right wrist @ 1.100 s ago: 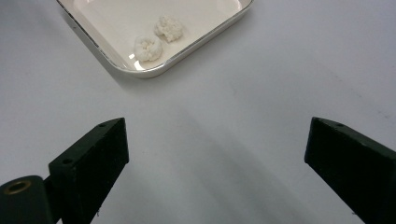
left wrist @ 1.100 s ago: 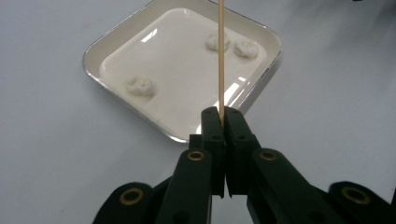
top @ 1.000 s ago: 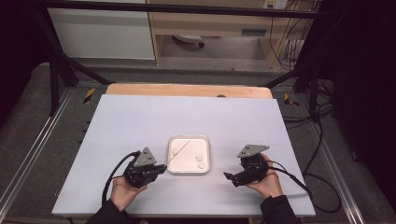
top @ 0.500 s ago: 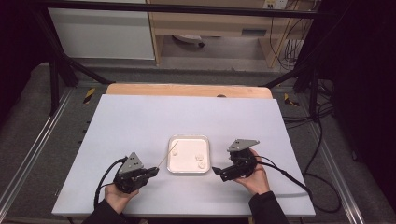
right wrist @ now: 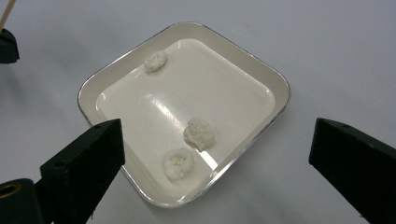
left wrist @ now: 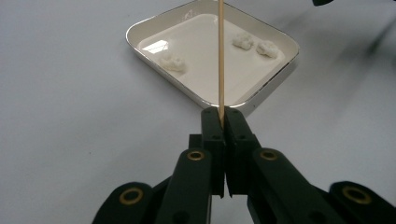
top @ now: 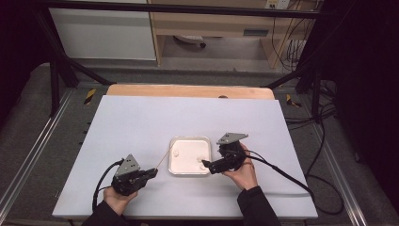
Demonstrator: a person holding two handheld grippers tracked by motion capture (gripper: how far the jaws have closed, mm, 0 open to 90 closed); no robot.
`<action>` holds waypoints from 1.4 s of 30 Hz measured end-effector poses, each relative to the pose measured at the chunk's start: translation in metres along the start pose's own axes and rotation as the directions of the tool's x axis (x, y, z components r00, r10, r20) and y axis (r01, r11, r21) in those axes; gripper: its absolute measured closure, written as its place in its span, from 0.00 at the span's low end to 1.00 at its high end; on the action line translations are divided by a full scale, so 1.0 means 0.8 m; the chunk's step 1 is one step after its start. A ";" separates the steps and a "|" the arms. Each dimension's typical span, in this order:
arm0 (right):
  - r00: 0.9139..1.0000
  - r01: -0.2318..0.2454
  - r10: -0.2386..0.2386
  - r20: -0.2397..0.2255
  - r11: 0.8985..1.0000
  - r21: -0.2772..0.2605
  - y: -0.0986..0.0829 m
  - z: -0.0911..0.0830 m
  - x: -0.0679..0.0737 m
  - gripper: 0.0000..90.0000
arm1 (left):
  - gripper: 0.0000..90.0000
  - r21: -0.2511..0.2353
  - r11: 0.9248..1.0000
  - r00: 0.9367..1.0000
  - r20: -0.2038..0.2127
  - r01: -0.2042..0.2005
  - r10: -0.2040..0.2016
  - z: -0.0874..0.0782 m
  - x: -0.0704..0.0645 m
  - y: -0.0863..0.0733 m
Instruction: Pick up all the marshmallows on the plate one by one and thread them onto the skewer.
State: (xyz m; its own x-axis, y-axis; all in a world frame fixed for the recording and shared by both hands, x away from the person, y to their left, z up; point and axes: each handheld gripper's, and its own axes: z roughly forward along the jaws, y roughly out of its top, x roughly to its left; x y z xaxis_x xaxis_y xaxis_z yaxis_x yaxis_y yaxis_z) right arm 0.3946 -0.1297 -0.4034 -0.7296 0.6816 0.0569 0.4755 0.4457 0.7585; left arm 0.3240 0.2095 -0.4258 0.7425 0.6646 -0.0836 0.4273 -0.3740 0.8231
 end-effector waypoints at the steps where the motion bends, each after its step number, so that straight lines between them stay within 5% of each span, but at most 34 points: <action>1: 1.000 -0.002 0.002 0.003 1.000 0.003 0.002 0.004 0.000 0.05 | 0.98 -0.002 1.000 1.000 0.003 0.004 -0.004 0.000 0.000 0.000; 11: 1.000 -0.005 0.004 0.013 0.999 0.052 0.010 0.042 0.005 0.13 | 0.98 0.001 1.000 1.000 0.009 0.010 -0.010 0.002 0.002 -0.001; 20: 1.000 0.020 -0.021 0.012 0.995 0.096 0.004 0.062 0.006 0.38 | 0.98 0.004 1.000 1.000 0.014 0.001 -0.001 0.003 0.000 -0.001; 29: 0.999 0.032 -0.033 0.006 0.991 0.130 -0.002 0.069 0.008 0.56 | 0.98 0.002 1.000 1.000 0.014 0.009 -0.009 0.005 0.000 -0.001; 42: 0.999 0.049 -0.051 0.014 0.992 0.117 -0.006 0.073 0.012 0.70 | 0.98 0.002 1.000 1.000 0.016 0.006 -0.006 0.006 -0.001 -0.001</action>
State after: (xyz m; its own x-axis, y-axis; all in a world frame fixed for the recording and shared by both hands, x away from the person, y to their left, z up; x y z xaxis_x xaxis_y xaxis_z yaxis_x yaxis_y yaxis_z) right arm 0.4135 -0.0916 -0.4444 -0.7462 0.6657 0.0092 0.4931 0.5434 0.6794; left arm 0.3256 0.2066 -0.4290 0.7483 0.6561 -0.0978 0.4328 -0.3713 0.8215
